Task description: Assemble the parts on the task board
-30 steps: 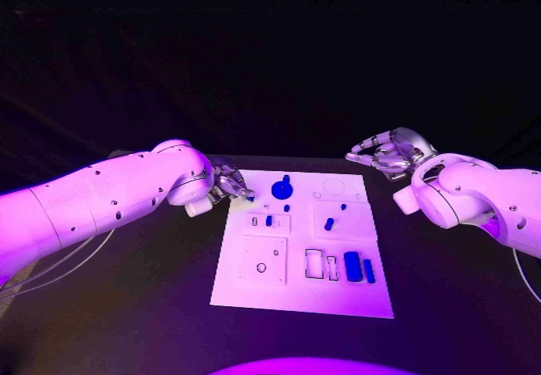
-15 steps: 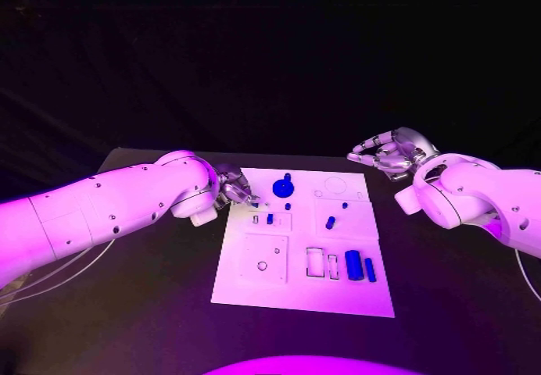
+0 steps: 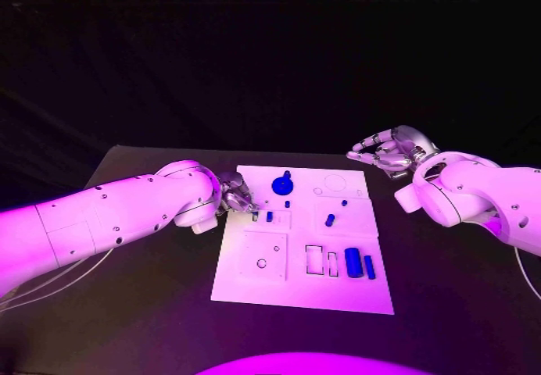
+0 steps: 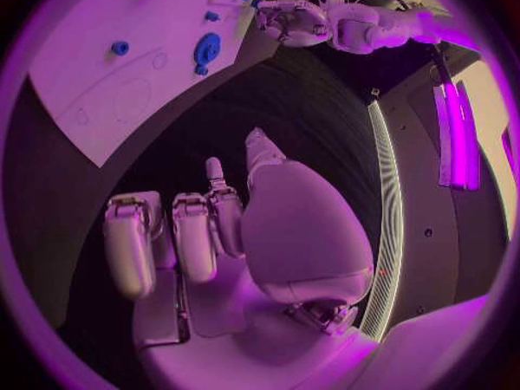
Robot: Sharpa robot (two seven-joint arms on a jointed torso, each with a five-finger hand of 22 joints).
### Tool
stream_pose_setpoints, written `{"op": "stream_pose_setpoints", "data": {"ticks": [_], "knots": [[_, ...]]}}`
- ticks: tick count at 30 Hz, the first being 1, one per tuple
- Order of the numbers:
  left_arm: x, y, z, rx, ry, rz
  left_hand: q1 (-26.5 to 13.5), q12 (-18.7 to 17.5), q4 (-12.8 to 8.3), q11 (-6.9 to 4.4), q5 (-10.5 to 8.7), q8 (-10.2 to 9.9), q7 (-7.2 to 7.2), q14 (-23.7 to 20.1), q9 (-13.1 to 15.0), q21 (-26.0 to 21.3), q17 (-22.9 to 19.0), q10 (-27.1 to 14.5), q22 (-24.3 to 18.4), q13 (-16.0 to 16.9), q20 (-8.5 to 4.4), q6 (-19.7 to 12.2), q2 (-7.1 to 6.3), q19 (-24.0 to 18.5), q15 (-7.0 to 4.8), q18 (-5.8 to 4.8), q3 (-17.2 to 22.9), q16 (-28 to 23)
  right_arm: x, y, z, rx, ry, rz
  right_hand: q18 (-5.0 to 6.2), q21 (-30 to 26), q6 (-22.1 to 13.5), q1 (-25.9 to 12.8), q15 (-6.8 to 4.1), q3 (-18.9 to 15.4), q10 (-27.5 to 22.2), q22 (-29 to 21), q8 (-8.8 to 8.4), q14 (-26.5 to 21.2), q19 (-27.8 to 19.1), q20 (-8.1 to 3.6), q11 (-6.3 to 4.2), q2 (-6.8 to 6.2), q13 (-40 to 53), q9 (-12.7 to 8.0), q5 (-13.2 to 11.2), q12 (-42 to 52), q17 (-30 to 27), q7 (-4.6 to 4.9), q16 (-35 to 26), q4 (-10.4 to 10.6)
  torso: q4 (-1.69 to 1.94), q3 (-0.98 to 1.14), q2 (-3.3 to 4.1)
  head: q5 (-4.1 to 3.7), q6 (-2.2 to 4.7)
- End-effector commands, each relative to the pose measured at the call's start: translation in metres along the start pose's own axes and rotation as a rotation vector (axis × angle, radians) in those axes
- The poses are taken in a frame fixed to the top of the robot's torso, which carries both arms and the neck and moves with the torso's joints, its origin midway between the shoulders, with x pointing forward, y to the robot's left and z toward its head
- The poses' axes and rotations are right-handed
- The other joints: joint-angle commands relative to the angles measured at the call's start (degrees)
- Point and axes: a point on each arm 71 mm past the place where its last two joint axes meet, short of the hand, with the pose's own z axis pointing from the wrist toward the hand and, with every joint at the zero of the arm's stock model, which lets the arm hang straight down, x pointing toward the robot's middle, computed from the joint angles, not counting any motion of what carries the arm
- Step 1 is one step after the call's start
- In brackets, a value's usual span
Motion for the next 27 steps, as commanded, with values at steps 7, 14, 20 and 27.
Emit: {"op": "stream_pose_setpoints", "data": {"ticks": [7, 14, 20, 27], "knots": [[0.0038, -0.0023, 0.0015, -0.007, -0.005, 0.06, -0.4, -1.01, -6.07, -0.33, -0.07, 0.63, -1.0, 5.54, 2.04, 0.44, 13.67, 0.06, 6.01, -2.02, -0.04, 1.34, 0.21, 0.57, -0.41, -1.19, 6.33, 0.71, 0.0017, 0.0005, 0.0001, -0.01, 0.017, -0.007, -0.05, -0.18, -0.35, 0.12, -0.51, 0.13, -0.12, 13.11, 0.38, 4.55, 4.47, -0.39, -0.19, 0.16, 6.83, -0.09, 0.34, -0.25, 8.76, -0.18, -0.18, -0.27, 0.04, -0.01, 0.0, 0.05, -0.04], [0.0049, -0.0014, 0.0022, -0.012, 0.004, 0.07, -0.49, -1.21, -6.41, -0.41, 0.02, 0.72, -1.07, 5.62, 1.96, 0.44, 13.94, 0.13, 6.02, -2.39, -0.1, 1.41, 0.01, 0.58, -0.48, -1.19, 6.62, 0.86, 0.0017, 0.0003, 0.0001, -0.01, 0.017, -0.007, -0.06, -0.13, -0.36, 0.04, -0.52, 0.11, -0.07, 13.14, 0.43, 4.55, 4.5, -0.41, -0.19, 0.17, 6.86, -0.1, 0.39, -0.21, 8.75, -0.19, -0.19, -0.2, 0.0, 0.0, -0.03, 0.14, -0.22], [0.0072, -0.0018, 0.0026, -0.013, 0.015, 0.078, -0.59, -1.44, -6.51, -0.44, 0.04, 0.79, -1.1, 5.65, 1.94, 0.49, 14.03, 0.09, 6.11, -2.79, -0.12, 1.49, -0.04, 0.64, -0.5, -1.22, 6.75, 0.9, 0.0013, -0.0001, 0.0001, -0.008, 0.017, -0.008, -0.05, -0.17, -0.36, -0.05, -0.53, 0.09, -0.08, 13.12, 0.45, 4.56, 4.48, -0.41, -0.2, 0.19, 6.84, -0.11, 0.42, -0.23, 8.77, -0.19, -0.19, -0.15, -0.01, -0.01, 0.01, 0.15, -0.29], [0.0083, -0.0014, 0.0024, -0.015, 0.026, 0.085, -0.66, -1.49, -6.64, -0.47, 0.06, 0.85, -1.13, 5.69, 1.91, 0.5, 14.17, 0.14, 6.14, -2.91, -0.13, 1.53, -0.16, 0.66, -0.52, -1.22, 6.88, 0.98, 0.0013, -0.0002, 0.0001, -0.008, 0.018, -0.008, -0.06, -0.16, -0.36, -0.15, -0.53, 0.07, -0.05, 13.13, 0.47, 4.55, 4.49, -0.42, -0.19, 0.21, 6.86, -0.11, 0.48, -0.2, 8.73, -0.2, -0.2, -0.1, 0.0, 0.02, 0.0, 0.28, -0.72]]}}
